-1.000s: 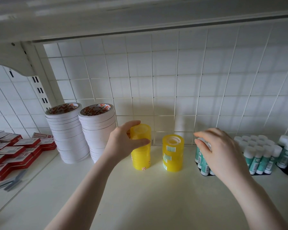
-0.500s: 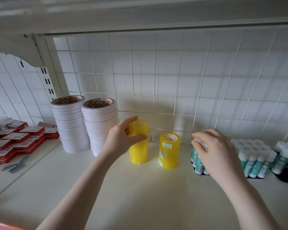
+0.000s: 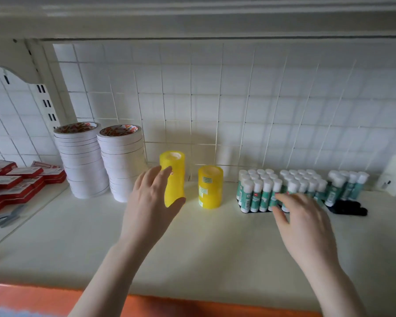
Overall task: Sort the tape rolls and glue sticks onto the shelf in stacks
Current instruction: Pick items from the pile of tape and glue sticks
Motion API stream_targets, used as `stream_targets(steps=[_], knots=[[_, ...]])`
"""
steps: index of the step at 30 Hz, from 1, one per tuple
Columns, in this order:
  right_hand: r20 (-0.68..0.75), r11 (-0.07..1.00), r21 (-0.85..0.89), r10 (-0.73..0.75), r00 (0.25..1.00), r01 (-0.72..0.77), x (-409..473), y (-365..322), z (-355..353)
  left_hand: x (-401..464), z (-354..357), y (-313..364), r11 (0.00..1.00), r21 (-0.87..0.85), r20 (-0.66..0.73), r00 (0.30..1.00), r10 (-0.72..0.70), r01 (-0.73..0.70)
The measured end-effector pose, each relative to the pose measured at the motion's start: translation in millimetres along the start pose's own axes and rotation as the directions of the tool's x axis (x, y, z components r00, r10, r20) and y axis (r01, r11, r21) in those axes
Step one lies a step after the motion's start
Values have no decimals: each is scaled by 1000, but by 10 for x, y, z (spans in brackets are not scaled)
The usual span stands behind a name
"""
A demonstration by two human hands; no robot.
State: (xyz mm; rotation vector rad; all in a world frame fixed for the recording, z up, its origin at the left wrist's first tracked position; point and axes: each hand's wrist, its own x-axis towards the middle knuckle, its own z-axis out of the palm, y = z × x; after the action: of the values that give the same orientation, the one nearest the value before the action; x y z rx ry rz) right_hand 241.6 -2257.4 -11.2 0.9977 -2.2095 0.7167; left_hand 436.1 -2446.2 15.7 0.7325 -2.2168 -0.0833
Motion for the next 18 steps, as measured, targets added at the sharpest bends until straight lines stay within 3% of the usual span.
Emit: stream_targets(steps=[9,18], knots=[[-38,961,-199,188,981,-192,-790,515,-647,-460,256,794,988,-76,182,973,145,-133],[-160,892,-303,298,941,-334,-1151,1911,-1540,-644,758,2560,943,-242,224,932,285,-230]])
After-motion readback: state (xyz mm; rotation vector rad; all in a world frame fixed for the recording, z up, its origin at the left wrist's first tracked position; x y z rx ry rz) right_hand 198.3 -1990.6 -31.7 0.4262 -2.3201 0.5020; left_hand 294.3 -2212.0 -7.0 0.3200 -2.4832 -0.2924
